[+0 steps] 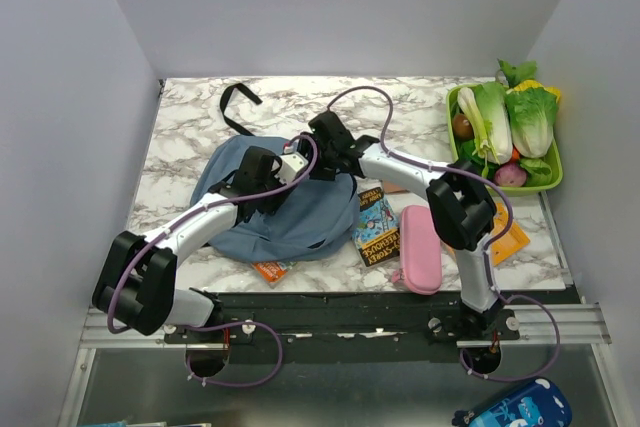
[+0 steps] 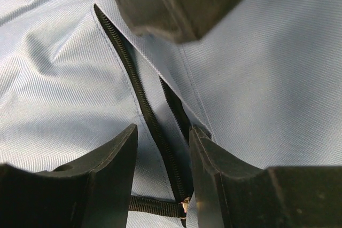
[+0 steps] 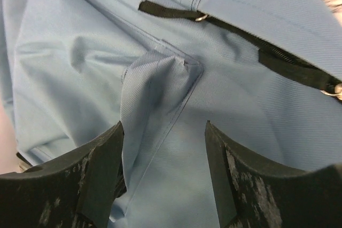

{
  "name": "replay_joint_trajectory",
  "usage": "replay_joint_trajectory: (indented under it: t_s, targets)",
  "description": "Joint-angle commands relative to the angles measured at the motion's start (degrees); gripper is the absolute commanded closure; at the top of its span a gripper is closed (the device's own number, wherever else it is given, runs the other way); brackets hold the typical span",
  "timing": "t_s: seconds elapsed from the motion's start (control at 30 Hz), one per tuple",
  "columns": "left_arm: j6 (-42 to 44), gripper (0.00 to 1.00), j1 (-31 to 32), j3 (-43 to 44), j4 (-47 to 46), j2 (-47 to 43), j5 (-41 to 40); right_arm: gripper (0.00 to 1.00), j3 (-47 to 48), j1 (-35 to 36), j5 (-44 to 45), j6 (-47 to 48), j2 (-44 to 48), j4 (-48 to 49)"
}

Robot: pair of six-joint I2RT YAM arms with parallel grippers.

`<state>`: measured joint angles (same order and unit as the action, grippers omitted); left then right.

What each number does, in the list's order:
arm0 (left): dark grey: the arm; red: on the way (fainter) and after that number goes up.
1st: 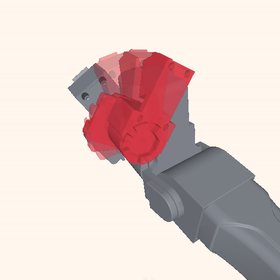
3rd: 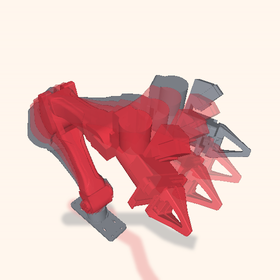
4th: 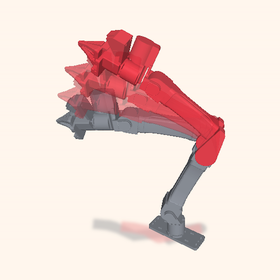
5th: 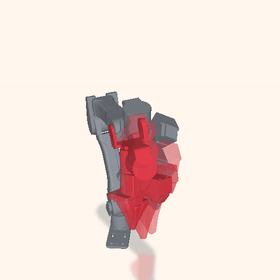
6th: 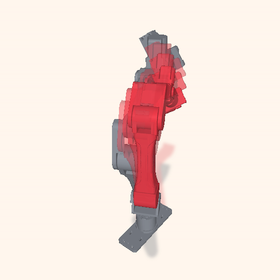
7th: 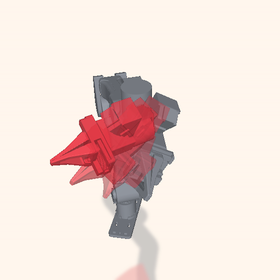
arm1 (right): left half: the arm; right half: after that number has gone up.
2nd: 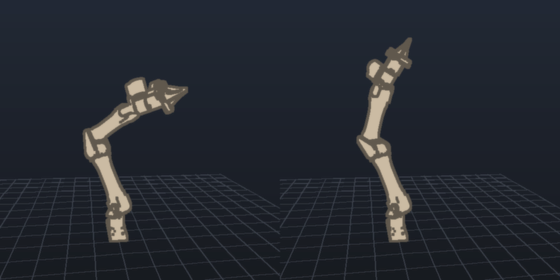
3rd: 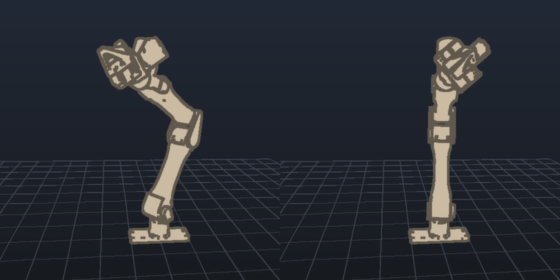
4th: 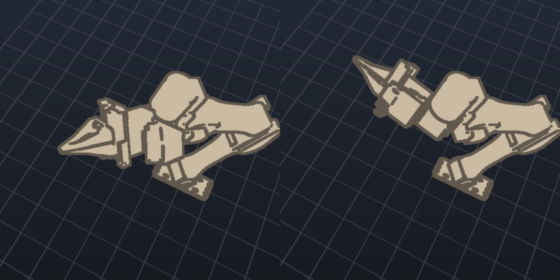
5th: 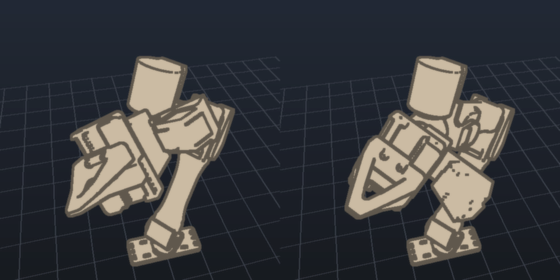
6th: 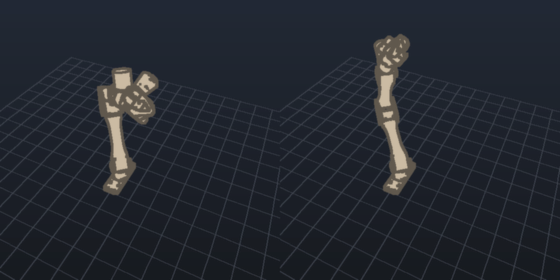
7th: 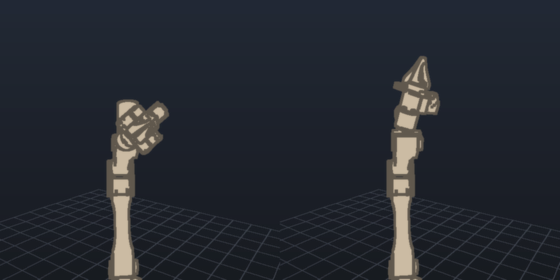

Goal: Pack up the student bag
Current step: Unzip the student bag at the center of the board.

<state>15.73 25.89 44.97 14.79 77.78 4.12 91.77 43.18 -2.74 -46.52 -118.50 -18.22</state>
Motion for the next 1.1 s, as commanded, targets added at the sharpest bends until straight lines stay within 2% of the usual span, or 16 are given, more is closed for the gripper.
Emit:
replay_joint_trajectory:
  t_s: [0.0,0.37,0.57,0.7,1.07]
  targets:
    - [-1.0,0.48,0.2,-2.5,-2.8,-2.1,-5.8,0.29,2.4,1.5,-4.0,0.0,-3.8,-0.3]
    - [-1.1,0.47,0.2,-2.5,-5.2,-0.5,-6.6,0.3,1.9,3.6,-3.9,3.1,-3.6,-3.0]
    - [-0.6,0.46,0.2,-3.4,-6.0,-0.4,-8.9,0.37,-1.8,3.7,-2.8,3.7,-2.3,-3.4]
    - [0.6,0.46,0.2,-4.0,-6.6,0.8,-11.3,0.46,-5.4,3.7,-1.7,3.7,-1.0,-3.1]
    - [1.9,0.47,0.2,-5.0,-10.6,6.5,-17.1,0.49,-9.6,3.7,-0.8,3.4,-0.5,-1.9]
